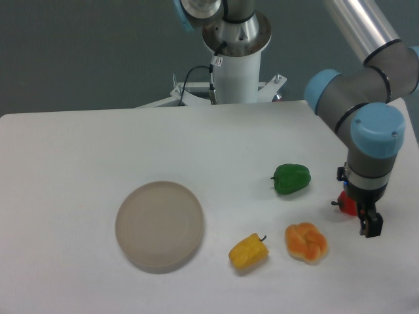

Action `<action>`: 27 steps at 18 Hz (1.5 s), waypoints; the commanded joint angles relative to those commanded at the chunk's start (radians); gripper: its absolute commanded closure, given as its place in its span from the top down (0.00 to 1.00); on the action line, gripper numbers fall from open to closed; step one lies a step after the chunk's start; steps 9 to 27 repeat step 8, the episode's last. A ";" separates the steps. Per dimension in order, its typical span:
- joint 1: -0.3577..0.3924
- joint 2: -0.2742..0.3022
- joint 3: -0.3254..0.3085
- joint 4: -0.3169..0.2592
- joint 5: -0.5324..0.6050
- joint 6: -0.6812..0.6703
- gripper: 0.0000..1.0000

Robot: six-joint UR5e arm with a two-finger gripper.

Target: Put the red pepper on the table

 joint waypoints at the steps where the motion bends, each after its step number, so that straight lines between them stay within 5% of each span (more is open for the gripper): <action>1: -0.009 -0.002 0.000 0.000 0.000 -0.011 1.00; 27: -0.017 -0.014 0.011 0.000 -0.003 -0.049 1.00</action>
